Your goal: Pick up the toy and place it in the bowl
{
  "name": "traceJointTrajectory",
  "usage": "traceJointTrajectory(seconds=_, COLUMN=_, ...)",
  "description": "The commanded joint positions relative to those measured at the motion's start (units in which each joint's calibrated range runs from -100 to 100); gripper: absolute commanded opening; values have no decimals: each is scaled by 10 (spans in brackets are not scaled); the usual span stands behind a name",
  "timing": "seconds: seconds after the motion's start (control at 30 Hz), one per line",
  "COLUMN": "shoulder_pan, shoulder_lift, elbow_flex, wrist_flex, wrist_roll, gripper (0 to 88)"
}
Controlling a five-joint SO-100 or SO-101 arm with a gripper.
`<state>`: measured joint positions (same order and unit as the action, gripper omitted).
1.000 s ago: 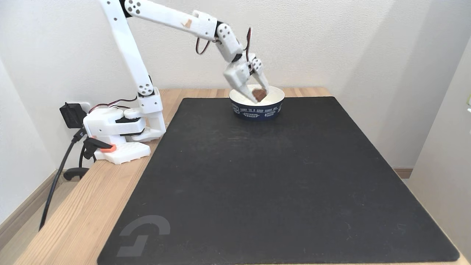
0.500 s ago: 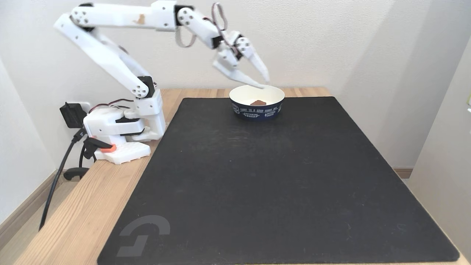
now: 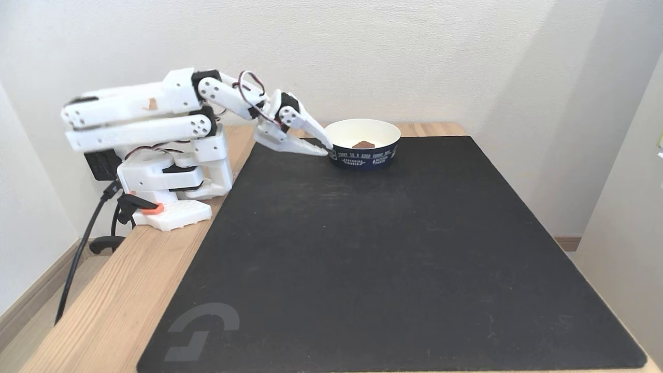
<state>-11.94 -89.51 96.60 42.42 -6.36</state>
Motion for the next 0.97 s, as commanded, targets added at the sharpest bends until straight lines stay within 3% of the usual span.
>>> traceJointTrajectory(seconds=0.0, shoulder_pan=6, shoulder_lift=-105, elbow_flex=27, wrist_flex=80, wrist_roll=-1, gripper=47)
traceJointTrajectory(seconds=0.23, shoulder_pan=77, shoulder_lift=-99, elbow_flex=29, wrist_flex=90, wrist_roll=-1, gripper=47)
traceJointTrajectory(seconds=0.93, shoulder_pan=57, shoulder_lift=-97, elbow_flex=29, wrist_flex=104, wrist_roll=-3, gripper=44)
